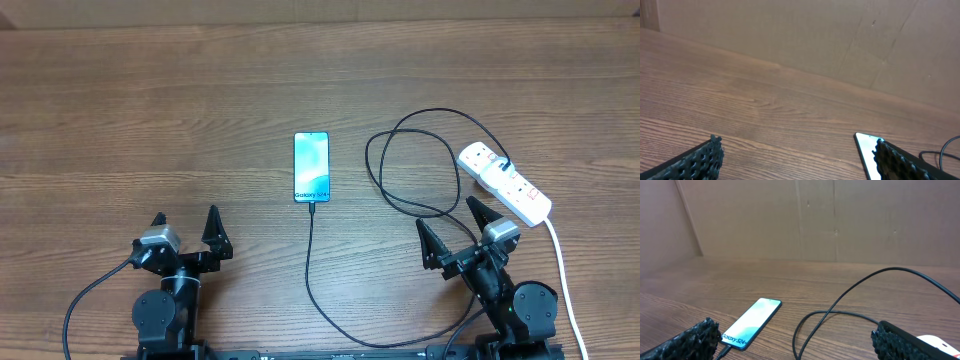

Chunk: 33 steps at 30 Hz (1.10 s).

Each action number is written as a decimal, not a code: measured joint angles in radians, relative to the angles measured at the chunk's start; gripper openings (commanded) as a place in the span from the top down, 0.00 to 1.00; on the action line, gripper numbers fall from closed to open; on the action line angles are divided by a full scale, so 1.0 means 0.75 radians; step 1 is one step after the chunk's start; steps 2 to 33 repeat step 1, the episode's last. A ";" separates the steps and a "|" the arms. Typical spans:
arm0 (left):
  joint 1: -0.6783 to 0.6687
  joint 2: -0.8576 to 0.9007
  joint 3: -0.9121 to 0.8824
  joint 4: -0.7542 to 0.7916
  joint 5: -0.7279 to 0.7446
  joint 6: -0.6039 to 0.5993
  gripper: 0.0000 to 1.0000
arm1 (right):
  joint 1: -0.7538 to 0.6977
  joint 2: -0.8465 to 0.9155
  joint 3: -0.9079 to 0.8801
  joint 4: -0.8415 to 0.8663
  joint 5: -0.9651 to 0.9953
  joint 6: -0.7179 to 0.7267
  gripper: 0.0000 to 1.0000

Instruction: Plug charger to phone and switch on socket

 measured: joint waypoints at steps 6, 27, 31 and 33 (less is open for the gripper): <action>0.000 0.001 0.000 0.000 0.000 0.000 0.00 | 0.000 0.000 0.000 0.000 0.000 0.000 0.00; 0.000 0.001 0.000 0.000 0.000 0.000 0.00 | 0.000 0.000 0.000 0.000 0.000 0.000 0.00; 0.000 0.001 0.000 0.000 0.000 0.000 0.00 | 0.000 0.000 0.000 0.000 0.000 0.000 0.00; 0.000 0.001 0.000 0.000 0.000 0.000 0.00 | 0.000 0.000 0.000 0.000 0.000 0.000 0.00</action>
